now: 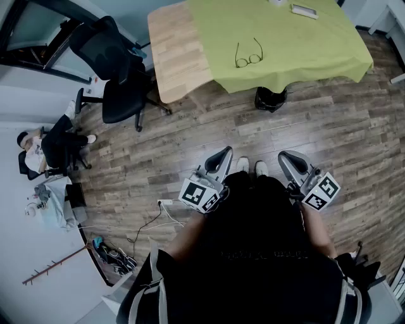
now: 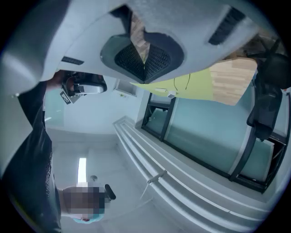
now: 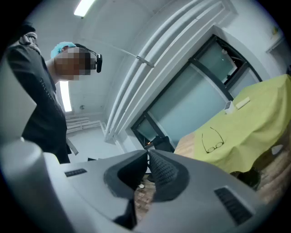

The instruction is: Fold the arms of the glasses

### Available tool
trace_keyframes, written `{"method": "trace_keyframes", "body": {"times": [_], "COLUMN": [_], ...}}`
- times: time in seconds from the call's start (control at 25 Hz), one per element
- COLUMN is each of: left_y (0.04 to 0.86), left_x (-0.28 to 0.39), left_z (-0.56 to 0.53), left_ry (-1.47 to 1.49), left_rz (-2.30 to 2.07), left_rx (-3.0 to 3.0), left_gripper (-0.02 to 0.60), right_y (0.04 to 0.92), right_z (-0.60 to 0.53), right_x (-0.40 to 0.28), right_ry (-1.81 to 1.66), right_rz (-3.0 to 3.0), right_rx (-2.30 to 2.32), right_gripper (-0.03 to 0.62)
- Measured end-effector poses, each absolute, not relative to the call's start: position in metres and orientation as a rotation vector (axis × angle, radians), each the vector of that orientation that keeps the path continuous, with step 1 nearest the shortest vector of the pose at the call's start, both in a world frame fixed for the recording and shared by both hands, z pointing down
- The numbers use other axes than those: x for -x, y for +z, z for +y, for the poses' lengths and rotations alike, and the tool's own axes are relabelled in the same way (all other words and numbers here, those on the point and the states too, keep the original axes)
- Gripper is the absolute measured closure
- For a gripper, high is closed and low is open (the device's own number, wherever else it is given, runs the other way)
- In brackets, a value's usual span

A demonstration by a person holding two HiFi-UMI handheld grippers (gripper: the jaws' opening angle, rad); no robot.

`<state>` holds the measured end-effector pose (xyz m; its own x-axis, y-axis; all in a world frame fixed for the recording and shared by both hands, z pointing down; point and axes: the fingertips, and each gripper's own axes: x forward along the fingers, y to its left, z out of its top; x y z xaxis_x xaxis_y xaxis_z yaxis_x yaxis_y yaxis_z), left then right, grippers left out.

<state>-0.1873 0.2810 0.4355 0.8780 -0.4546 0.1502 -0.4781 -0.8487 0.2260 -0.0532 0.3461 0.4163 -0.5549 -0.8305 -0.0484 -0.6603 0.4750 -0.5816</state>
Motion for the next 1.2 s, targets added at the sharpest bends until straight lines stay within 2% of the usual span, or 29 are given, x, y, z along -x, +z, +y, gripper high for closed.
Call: {"method": "trace_keyframes", "body": {"times": [0.36,0.6,1.2], "left_y": [0.446,0.448,0.447], "left_x": [0.171,0.142,0.139], "left_z": [0.317,0.344,0.334], "left_ry": [0.122,0.135,0.111], "left_rz": [-0.888,-0.818,-0.850], "left_rx": [-2.751,-2.769,-2.835], "left_gripper": [0.563,0.563,0.563], "right_y": [0.421,0.424,0.456], "right_z": [0.377,0.398,0.407], "right_x": [0.039,0.021,0.038], "right_ry": [-0.728,-0.641,-0.703], "right_rz": [2.567,2.619,2.694], "right_rx": [1.109,1.125,0.960], "right_gripper": [0.562,0.562,0.563]}}
